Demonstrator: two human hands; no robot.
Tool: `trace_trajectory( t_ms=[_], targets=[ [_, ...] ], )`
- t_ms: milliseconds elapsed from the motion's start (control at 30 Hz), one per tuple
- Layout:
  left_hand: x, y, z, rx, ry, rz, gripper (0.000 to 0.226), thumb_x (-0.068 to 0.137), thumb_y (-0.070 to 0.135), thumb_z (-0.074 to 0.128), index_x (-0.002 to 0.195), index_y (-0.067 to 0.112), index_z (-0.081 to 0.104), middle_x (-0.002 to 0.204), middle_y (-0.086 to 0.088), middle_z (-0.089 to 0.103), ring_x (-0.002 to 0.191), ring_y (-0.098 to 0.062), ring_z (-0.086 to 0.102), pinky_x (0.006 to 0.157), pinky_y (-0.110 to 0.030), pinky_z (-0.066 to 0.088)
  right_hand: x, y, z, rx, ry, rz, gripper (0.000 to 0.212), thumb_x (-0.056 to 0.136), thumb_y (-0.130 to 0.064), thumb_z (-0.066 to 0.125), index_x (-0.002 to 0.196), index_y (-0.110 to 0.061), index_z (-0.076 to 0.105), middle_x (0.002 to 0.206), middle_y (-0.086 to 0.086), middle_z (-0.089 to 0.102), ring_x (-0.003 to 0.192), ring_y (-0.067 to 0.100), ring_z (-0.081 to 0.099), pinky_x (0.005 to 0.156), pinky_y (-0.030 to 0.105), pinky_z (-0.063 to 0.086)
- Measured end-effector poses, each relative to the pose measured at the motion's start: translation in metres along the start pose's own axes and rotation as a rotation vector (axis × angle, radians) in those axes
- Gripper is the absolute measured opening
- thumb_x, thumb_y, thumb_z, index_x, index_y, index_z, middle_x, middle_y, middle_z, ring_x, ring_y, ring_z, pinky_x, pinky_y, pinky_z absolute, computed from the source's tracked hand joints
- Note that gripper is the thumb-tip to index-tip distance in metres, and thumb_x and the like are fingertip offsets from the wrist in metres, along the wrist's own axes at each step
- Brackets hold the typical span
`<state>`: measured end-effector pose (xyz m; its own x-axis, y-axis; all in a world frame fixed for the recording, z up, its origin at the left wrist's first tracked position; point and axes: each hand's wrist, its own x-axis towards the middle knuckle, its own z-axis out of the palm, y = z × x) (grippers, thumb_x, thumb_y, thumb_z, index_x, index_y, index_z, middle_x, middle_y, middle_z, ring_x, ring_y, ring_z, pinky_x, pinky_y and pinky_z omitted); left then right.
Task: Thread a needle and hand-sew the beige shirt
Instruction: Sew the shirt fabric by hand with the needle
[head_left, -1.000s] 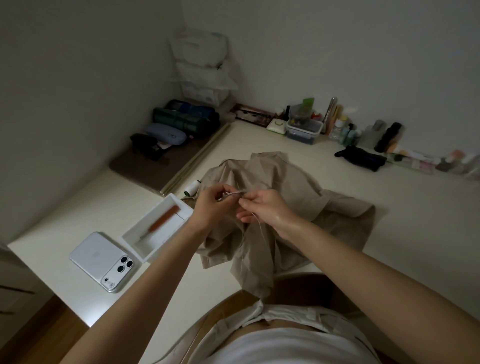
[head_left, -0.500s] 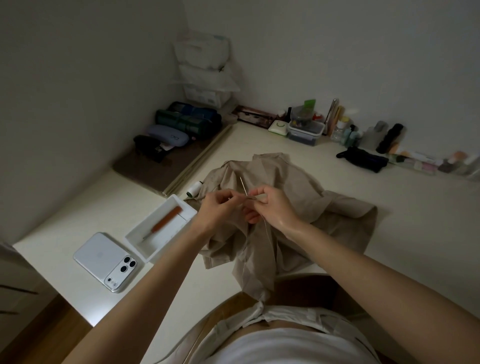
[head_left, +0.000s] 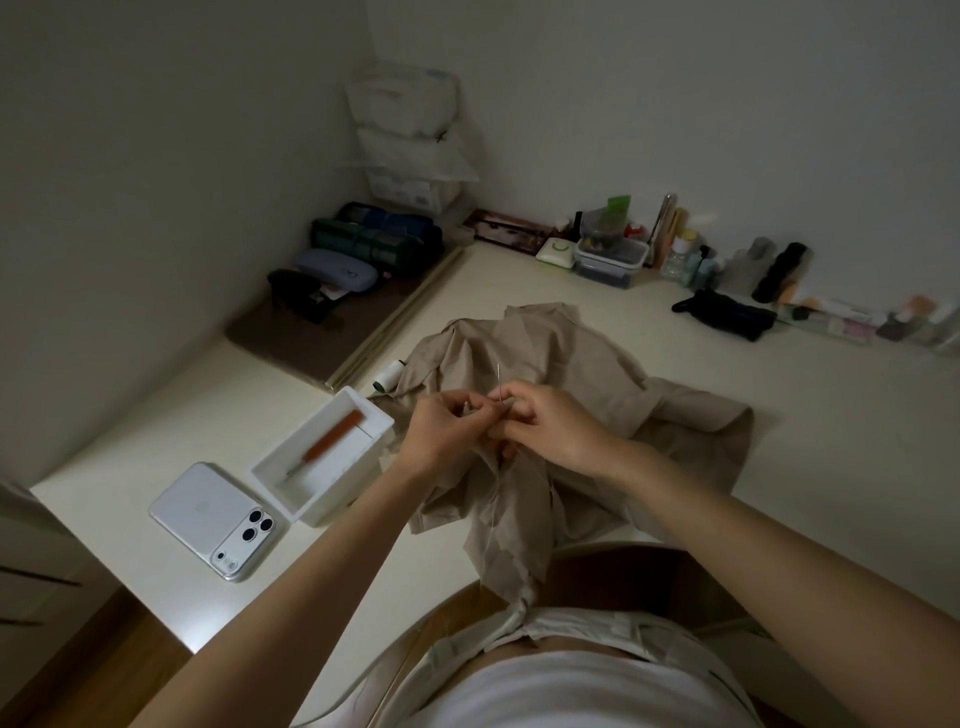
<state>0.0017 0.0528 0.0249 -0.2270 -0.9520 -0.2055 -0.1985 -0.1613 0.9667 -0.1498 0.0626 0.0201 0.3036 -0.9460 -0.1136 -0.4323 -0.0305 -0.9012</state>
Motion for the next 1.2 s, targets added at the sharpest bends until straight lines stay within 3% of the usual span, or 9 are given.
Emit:
trace_trajectory(
  t_ms=[100,333,533,733,833,933,1000,1067,1200],
  targets=[
    [0.002,-0.001,-0.006,0.127,0.0,0.05,0.016,0.089,0.015,0.063,0.087,-0.001,0.067,0.071,-0.014,0.065,0.061,-0.011,0.059,0.059,-0.015,0.05,0.001,0.004,-0.005,-0.262,0.071,-0.06,0.028,0.096,-0.028,0.051,0.123,-0.023,0.056,0.112,-0.006,0.048,0.092,0.002,0.053,0.079,0.014,0.043],
    [0.002,-0.007,-0.006,0.299,-0.058,0.153,0.016,0.092,0.017,0.06,0.091,0.003,0.068,0.046,0.018,0.053,0.044,0.004,0.048,0.05,-0.007,0.037,0.009,0.002,0.0,0.022,0.237,0.03,0.011,0.092,-0.023,0.058,0.091,-0.014,0.065,0.1,0.002,0.061,0.092,0.014,0.059,0.08,0.02,0.048],
    [0.001,-0.02,-0.018,0.407,-0.114,0.101,0.008,0.09,0.023,0.063,0.084,0.019,0.067,0.068,0.003,0.06,0.057,-0.001,0.051,0.056,-0.007,0.04,0.016,-0.002,-0.023,0.524,0.313,0.161,0.015,0.101,-0.011,0.04,0.093,-0.01,0.053,0.096,0.007,0.066,0.09,0.015,0.067,0.08,0.022,0.054],
    [0.0,-0.024,-0.028,0.852,-0.247,-0.054,0.026,0.09,0.029,0.063,0.113,0.015,0.064,0.101,0.009,0.061,0.089,-0.003,0.055,0.067,-0.006,0.04,0.019,-0.004,-0.043,0.533,0.33,0.17,0.016,0.101,-0.011,0.039,0.094,-0.008,0.053,0.087,0.009,0.066,0.084,0.016,0.068,0.082,0.027,0.054],
    [0.002,-0.012,-0.02,0.544,-0.362,-0.087,0.048,0.094,0.033,0.056,0.139,0.022,0.044,0.133,0.007,0.048,0.115,-0.004,0.046,0.083,-0.01,0.038,0.024,-0.009,-0.05,0.536,0.309,0.15,0.016,0.101,-0.011,0.04,0.096,-0.005,0.055,0.083,0.007,0.066,0.082,0.017,0.068,0.079,0.026,0.055],
    [0.005,-0.002,-0.01,0.234,-0.508,-0.129,0.042,0.093,0.04,0.049,0.133,0.027,0.051,0.136,0.009,0.052,0.127,-0.006,0.043,0.105,-0.025,0.034,0.03,-0.011,-0.056,0.491,0.322,0.141,0.017,0.101,-0.011,0.04,0.095,-0.006,0.055,0.083,0.007,0.067,0.081,0.016,0.068,0.08,0.025,0.054],
    [0.007,0.002,-0.005,0.013,-0.538,-0.091,0.033,0.091,0.031,0.046,0.116,0.016,0.061,0.1,0.004,0.069,0.107,-0.014,0.06,0.098,-0.027,0.045,0.034,-0.007,-0.061,0.436,0.369,0.153,0.018,0.101,-0.011,0.04,0.09,-0.01,0.054,0.08,0.006,0.065,0.077,0.015,0.066,0.079,0.026,0.052],
    [0.008,0.01,-0.004,-0.243,-0.45,-0.084,0.021,0.096,0.02,0.044,0.099,0.008,0.061,0.067,0.001,0.057,0.075,-0.018,0.059,0.077,-0.024,0.052,0.036,0.002,-0.066,0.349,0.42,0.177,0.021,0.101,-0.01,0.04,0.084,-0.013,0.051,0.077,0.005,0.063,0.072,0.016,0.064,0.079,0.031,0.052],
    [0.023,0.013,-0.021,-0.555,-0.153,-0.076,0.022,0.093,0.019,0.045,0.078,0.011,0.06,0.059,0.004,0.034,0.055,-0.011,0.036,0.062,-0.024,0.038,0.032,0.034,-0.076,0.161,0.458,0.295,0.025,0.101,-0.01,0.04,0.077,-0.014,0.047,0.072,0.004,0.06,0.067,0.016,0.06,0.073,0.03,0.051]
  ],
)
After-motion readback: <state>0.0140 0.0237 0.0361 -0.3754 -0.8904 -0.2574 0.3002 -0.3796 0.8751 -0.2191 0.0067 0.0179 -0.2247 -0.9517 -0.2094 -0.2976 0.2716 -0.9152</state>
